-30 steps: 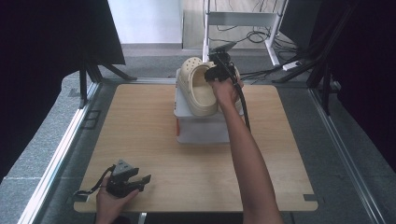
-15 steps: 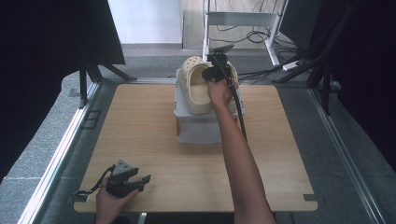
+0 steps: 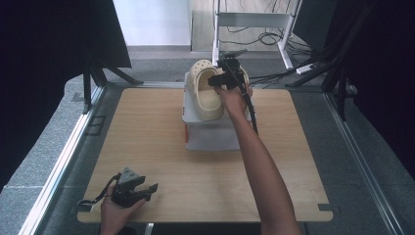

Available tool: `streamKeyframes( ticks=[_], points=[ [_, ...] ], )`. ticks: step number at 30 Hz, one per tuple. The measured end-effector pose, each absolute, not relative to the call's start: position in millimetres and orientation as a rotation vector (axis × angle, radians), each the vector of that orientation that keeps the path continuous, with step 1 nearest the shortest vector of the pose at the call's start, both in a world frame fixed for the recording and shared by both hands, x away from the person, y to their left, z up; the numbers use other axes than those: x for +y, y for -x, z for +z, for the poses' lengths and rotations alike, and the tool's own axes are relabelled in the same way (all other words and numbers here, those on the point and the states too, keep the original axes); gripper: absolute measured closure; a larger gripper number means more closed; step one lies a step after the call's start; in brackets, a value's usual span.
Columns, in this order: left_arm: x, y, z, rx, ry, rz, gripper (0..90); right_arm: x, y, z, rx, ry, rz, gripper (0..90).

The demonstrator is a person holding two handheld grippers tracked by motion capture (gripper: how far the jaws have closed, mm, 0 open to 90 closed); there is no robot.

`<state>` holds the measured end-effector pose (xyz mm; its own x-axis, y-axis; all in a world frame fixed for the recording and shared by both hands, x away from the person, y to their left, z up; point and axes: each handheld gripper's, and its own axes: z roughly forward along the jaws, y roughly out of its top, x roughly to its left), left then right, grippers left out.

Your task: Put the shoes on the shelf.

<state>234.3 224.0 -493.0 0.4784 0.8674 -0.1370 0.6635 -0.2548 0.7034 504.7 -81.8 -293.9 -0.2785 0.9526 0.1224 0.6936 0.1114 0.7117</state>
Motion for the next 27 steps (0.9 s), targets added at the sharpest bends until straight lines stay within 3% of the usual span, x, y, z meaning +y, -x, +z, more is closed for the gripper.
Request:
streamKeyframes(
  ticks=[16,27],
  points=[
    [221.8,-236.2,-494.2,1.272,-2.004,0.357,40.1,-147.0,-453.8,-288.4,2.049,-1.435,1.214,39.9],
    [217.9,-237.6,-495.6,1.275,-2.011,0.361,40.1,-188.5,-409.7,-313.5,2.076,-1.303,1.328,42.7]
  ],
)
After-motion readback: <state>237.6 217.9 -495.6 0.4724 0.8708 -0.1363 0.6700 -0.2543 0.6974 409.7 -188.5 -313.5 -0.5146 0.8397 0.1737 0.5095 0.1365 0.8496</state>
